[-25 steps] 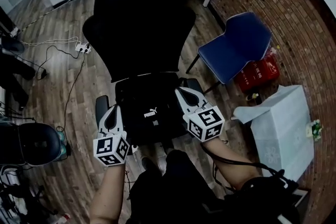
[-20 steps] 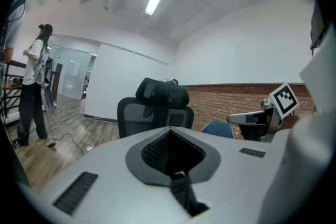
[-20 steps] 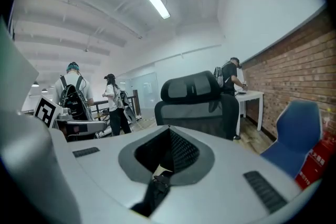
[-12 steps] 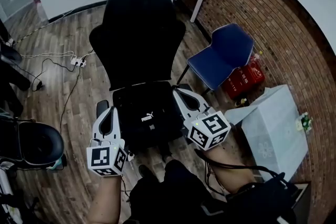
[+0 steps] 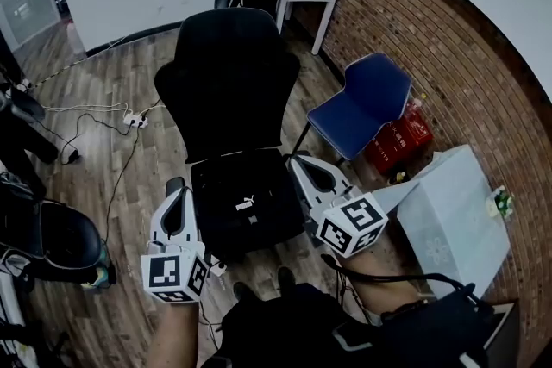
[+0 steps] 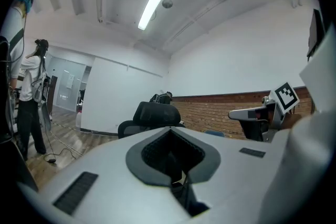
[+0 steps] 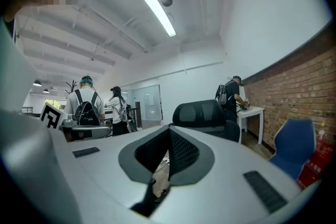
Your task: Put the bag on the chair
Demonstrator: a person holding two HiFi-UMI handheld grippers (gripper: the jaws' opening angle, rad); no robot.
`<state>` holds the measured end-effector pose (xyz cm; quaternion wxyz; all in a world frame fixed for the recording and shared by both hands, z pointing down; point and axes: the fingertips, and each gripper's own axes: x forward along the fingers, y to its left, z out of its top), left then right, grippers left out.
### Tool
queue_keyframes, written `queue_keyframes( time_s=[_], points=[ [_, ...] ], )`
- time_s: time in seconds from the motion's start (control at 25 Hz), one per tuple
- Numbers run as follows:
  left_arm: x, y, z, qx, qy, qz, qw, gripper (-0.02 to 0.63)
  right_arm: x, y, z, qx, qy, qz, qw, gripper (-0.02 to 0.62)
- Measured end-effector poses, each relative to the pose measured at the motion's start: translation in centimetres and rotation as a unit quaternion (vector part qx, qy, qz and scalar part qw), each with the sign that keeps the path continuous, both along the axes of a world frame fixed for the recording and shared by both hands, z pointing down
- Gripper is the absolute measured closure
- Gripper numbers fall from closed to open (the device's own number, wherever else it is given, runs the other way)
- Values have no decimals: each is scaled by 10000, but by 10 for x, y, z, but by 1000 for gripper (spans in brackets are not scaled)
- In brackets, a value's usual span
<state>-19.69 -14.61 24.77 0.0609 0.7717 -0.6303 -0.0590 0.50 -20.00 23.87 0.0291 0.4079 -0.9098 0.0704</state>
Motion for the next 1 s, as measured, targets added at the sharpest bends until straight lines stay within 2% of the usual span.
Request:
queue_keyframes(
  time_s=[0.64,1.0],
  points=[
    [13,16,-30,207,-212,-432,9986,597,39,-2,-30,386,34,133,9992,578],
    [30,15,-34,200,-257,-352,9989,597,50,-2,-30,349,-81,109,9993,578]
  ],
)
